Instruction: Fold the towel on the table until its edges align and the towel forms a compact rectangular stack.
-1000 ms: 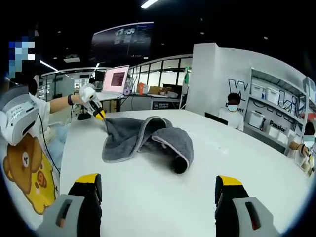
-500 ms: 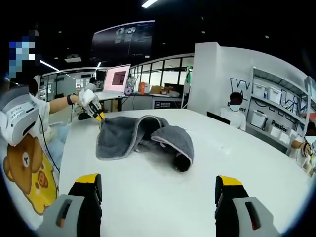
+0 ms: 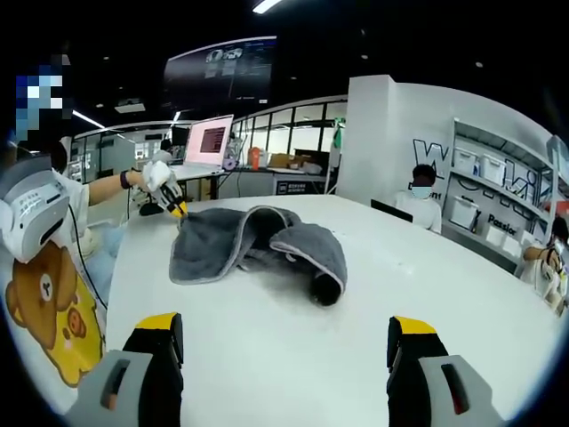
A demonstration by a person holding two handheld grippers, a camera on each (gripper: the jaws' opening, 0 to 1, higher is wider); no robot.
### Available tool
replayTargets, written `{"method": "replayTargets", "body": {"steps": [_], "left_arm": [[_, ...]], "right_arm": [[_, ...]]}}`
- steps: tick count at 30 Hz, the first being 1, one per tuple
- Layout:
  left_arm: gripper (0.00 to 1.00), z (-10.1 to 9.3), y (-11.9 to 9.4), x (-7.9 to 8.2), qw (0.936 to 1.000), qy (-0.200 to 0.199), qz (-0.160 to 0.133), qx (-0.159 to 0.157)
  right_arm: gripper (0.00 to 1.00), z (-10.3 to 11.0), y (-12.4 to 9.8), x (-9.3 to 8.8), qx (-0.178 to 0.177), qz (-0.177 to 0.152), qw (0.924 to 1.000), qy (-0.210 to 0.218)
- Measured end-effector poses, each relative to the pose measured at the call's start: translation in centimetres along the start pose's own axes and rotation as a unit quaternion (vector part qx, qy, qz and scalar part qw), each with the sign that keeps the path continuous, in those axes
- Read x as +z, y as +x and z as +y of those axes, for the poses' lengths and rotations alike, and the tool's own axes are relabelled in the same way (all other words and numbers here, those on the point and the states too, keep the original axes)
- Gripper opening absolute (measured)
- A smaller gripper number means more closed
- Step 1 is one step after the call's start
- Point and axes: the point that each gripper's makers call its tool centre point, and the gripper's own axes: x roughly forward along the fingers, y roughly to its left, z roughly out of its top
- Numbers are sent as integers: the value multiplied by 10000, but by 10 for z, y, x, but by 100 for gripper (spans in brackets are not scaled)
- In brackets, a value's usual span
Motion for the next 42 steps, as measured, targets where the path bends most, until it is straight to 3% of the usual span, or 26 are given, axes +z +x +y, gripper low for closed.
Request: {"method": "replayTargets", "body": {"steps": [28,42], "left_arm": [[21,1,-20,6,9990,-148,-394,142],[33,-7,-39,28,9968,-79,-757,241]], "right_arm": [[100,2,4,-1,64,-1,10000,-6],[100,2,2,-1,61,3,10000,-6]]}}
